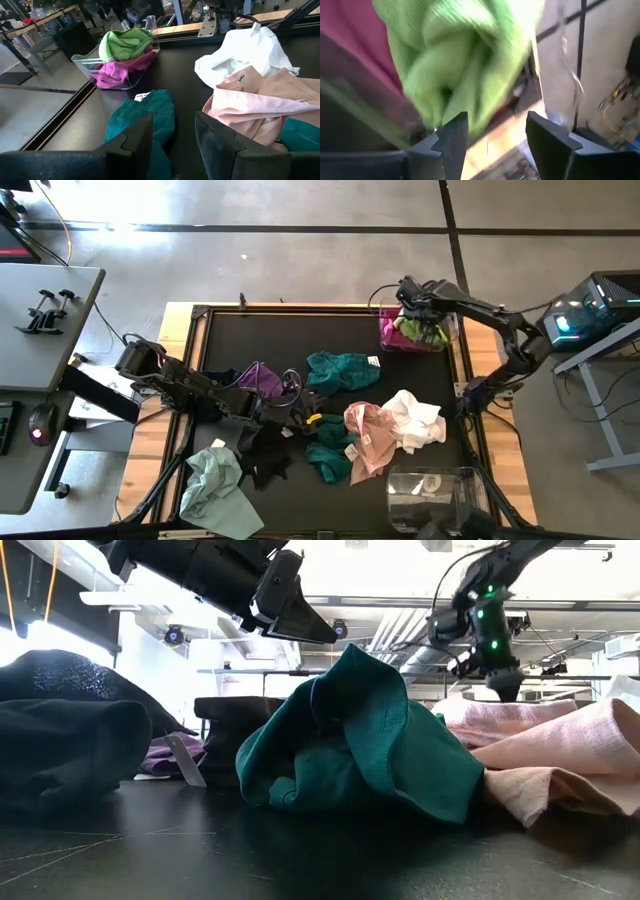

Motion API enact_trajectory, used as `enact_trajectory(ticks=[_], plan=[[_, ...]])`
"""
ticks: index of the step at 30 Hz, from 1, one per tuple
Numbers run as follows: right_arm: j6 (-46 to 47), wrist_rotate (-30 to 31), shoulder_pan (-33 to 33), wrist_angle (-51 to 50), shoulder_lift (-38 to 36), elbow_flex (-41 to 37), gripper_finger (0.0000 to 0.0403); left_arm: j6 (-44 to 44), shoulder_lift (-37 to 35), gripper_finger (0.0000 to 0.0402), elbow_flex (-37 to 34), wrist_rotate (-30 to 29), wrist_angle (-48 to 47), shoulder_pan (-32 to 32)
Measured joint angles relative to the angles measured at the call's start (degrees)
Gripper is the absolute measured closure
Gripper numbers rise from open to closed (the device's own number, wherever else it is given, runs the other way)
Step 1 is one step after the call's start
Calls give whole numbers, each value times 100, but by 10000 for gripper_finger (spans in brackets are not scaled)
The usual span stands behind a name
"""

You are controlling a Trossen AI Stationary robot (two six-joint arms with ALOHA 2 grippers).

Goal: Sort towels by color in basket
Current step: Put the light green towel into the top transparent bin

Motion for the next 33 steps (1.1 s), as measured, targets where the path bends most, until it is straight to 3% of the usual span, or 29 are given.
enact_trajectory(ticks=[5,11,16,21,33], plan=[[294,-134,0,-133,-409,206,212,-5,0,268,0,0,0,0],[265,-1984,-332,1567,-783,-130,259,-2,0,268,0,0,2,0],[695,-2036,-422,2537,-589,-727,334,-7,0,268,0,0,7,0],[644,-2080,-445,2859,-136,-1263,395,-11,0,268,0,0,13,0],[524,-1894,-556,2941,313,-1310,350,-13,0,268,0,0,37,0]])
